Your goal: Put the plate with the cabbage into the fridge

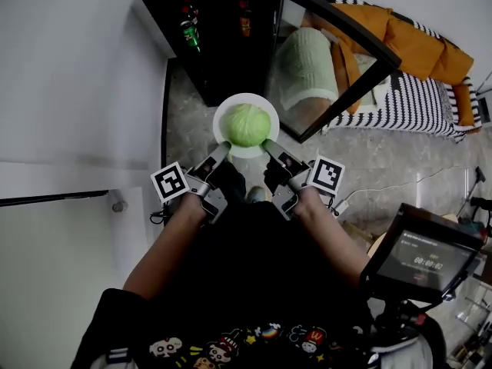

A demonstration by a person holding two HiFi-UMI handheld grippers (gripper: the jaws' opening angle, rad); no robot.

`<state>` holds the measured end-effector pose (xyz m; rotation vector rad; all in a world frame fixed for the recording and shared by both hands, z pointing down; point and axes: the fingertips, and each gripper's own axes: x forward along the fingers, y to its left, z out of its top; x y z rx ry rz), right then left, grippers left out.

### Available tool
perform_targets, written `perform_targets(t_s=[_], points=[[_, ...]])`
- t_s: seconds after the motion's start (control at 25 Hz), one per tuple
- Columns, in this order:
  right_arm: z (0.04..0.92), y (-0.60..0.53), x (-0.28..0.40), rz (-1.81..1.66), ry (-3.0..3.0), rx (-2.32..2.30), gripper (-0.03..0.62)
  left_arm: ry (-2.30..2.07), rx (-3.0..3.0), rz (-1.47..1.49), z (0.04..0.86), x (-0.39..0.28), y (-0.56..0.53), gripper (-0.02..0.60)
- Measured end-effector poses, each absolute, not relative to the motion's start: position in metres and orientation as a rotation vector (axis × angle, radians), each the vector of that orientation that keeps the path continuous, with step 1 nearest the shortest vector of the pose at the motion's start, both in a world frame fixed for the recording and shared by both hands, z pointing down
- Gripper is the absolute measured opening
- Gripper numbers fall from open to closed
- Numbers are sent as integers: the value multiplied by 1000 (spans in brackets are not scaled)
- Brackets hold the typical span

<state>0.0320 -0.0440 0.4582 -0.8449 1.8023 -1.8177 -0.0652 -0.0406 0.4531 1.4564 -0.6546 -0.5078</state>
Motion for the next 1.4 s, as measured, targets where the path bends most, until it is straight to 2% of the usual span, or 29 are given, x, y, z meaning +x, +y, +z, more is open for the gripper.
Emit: perform_targets(t_s=[1.4], points=[[460, -47, 26, -1845, 1847, -752, 21, -726, 1480, -558, 448, -70, -37, 9]])
